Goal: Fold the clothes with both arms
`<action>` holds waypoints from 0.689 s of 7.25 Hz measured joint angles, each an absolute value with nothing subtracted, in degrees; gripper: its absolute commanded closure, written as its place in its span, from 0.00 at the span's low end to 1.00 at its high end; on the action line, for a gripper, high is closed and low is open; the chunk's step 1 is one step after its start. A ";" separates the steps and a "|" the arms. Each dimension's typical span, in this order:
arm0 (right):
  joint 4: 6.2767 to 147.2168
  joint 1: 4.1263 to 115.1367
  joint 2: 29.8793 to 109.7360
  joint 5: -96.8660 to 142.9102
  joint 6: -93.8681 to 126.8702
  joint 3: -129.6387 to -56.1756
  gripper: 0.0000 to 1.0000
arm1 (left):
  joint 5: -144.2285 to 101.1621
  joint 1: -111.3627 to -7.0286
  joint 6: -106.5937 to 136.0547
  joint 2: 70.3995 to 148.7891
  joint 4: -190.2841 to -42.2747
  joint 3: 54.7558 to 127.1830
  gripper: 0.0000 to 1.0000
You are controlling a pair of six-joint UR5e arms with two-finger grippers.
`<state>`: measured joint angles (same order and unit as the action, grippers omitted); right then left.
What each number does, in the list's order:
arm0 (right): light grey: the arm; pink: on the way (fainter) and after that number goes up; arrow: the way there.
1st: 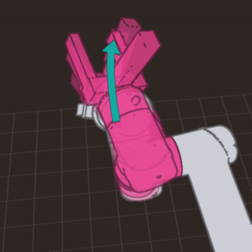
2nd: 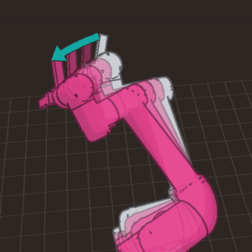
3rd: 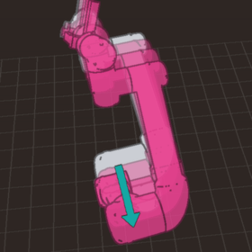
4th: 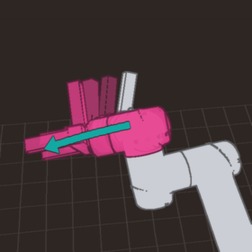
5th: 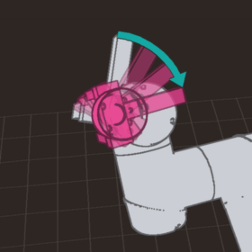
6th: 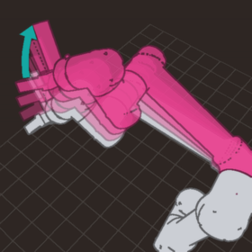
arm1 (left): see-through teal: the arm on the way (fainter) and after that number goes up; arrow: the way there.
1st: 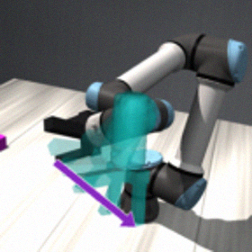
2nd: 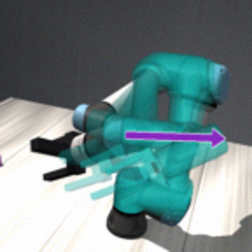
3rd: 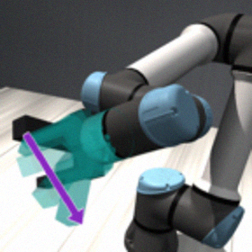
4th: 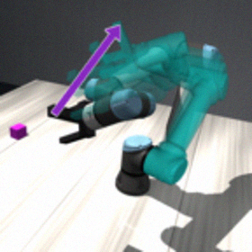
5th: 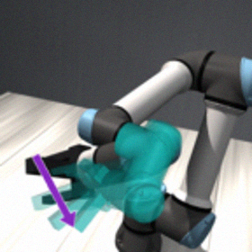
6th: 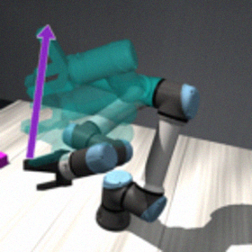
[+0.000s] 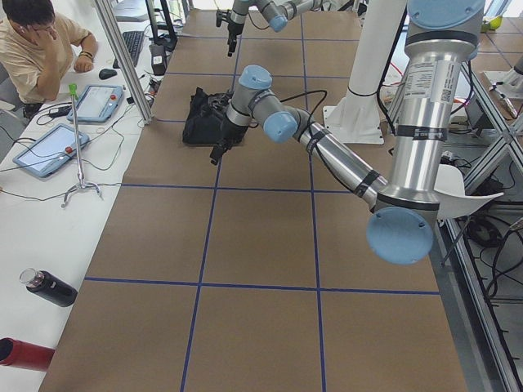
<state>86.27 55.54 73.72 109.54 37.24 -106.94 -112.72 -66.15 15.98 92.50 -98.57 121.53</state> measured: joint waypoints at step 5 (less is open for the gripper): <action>86.52 82.76 104.48 126.39 -3.30 -110.42 0.00 | -123.09 -88.80 -8.13 82.93 -98.45 111.03 0.00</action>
<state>86.52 82.76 104.48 126.39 -3.30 -110.42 -123.09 -88.80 -8.13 82.93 -98.45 111.03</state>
